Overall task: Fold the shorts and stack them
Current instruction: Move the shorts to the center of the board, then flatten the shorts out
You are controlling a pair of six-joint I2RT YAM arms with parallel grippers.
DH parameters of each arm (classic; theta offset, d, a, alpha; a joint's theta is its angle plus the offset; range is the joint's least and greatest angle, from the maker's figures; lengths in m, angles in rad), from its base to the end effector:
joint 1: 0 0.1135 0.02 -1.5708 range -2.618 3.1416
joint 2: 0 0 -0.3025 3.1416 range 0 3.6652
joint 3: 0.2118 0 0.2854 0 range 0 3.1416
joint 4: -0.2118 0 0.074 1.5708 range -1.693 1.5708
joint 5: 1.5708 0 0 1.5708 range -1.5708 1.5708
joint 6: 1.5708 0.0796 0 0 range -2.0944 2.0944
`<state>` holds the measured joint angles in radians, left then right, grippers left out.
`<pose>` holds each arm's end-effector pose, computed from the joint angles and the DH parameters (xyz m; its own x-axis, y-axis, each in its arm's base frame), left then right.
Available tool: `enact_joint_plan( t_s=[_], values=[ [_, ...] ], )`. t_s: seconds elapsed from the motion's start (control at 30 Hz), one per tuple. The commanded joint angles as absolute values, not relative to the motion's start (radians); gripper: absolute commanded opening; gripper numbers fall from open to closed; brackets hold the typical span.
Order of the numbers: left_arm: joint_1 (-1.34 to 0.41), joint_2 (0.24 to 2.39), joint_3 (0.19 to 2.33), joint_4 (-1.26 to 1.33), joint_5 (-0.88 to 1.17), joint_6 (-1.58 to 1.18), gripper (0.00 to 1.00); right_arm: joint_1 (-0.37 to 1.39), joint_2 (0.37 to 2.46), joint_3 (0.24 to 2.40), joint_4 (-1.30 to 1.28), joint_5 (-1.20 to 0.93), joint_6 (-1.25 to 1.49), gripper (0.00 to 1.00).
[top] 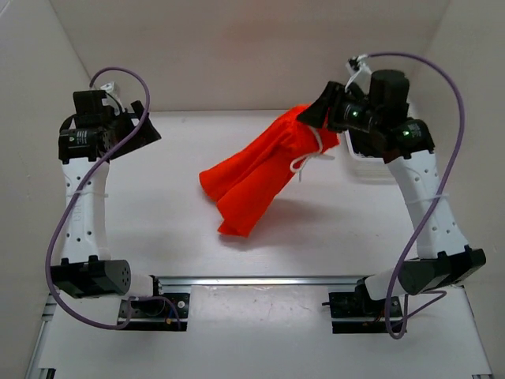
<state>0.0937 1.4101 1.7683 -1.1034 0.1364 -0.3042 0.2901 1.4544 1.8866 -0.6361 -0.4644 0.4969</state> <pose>0.3238 0.0196 0.4625 -0.6462 -0.3588 -0.6736 -0.1957 0.9310 -0.3081 0.3302 0.1358 0.5559 -0.4928 0.2977 -0.8176 -0.5018 0.6704 0.5466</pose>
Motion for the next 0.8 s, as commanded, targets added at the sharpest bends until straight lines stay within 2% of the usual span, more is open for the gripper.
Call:
enact_joint_plan(
  t_s=[0.0,0.03,0.07,0.17,0.27,0.3,0.37,0.4,0.47,0.5,0.53,0.57,0.6,0.63,0.67,0.7,0.77],
  values=[
    [0.084,1.365,1.708,-1.102,0.247,-0.295,1.00,0.278,1.456,1.683,-0.581,-0.353,0.450,0.83],
    [0.074,1.365,1.680,-1.086,0.258,-0.305,1.00,0.262,1.533,1.657,-0.628,-0.301,0.407,0.94],
    [0.058,1.379,1.655,-1.075,0.268,-0.305,1.00,0.252,1.581,1.672,-0.678,-0.197,0.397,0.99],
    [-0.018,1.416,1.566,-1.065,0.279,-0.333,1.00,0.213,1.638,1.648,-0.743,-0.193,0.417,0.99],
    [-0.098,1.390,1.412,-0.997,0.265,-0.394,1.00,0.213,1.513,1.432,-0.621,-0.169,0.446,0.94],
    [-0.115,1.381,1.372,-0.976,0.265,-0.411,1.00,0.213,1.488,1.387,-0.621,-0.152,0.468,0.80],
    [-0.158,1.381,1.269,-0.916,0.244,-0.465,0.93,0.222,1.436,1.274,-0.598,-0.126,0.491,0.55],
    [-0.184,1.397,1.247,-0.902,0.244,-0.477,0.88,0.222,1.410,1.238,-0.598,-0.126,0.511,0.29],
    [-0.205,1.431,1.218,-0.865,0.201,-0.501,0.73,0.245,1.391,1.152,-0.584,-0.110,0.520,0.16],
    [-0.224,1.475,1.218,-0.865,0.186,-0.502,0.73,0.245,1.391,1.137,-0.574,-0.077,0.520,0.14],
    [-0.224,1.502,1.227,-0.855,0.173,-0.514,0.76,0.256,1.391,1.137,-0.574,-0.062,0.520,0.18],
    [-0.236,1.528,1.238,-0.854,0.146,-0.514,0.92,0.271,1.417,1.137,-0.574,-0.045,0.520,0.29],
    [-0.236,1.583,1.252,-0.854,0.131,-0.514,0.99,0.272,1.436,1.155,-0.574,-0.025,0.503,0.43],
    [-0.236,1.610,1.281,-0.854,0.112,-0.523,0.99,0.284,1.463,1.181,-0.574,-0.006,0.468,0.70],
    [-0.236,1.640,1.299,-0.854,0.092,-0.523,0.99,0.293,1.538,1.266,-0.593,0.017,0.450,0.81],
    [-0.236,1.698,1.316,-0.854,0.083,-0.523,0.99,0.293,1.581,1.319,-0.613,0.032,0.434,0.87],
    [-0.210,1.753,1.370,-0.854,0.083,-0.523,0.99,0.316,1.714,1.423,-0.664,0.080,0.405,0.89]
  ],
)
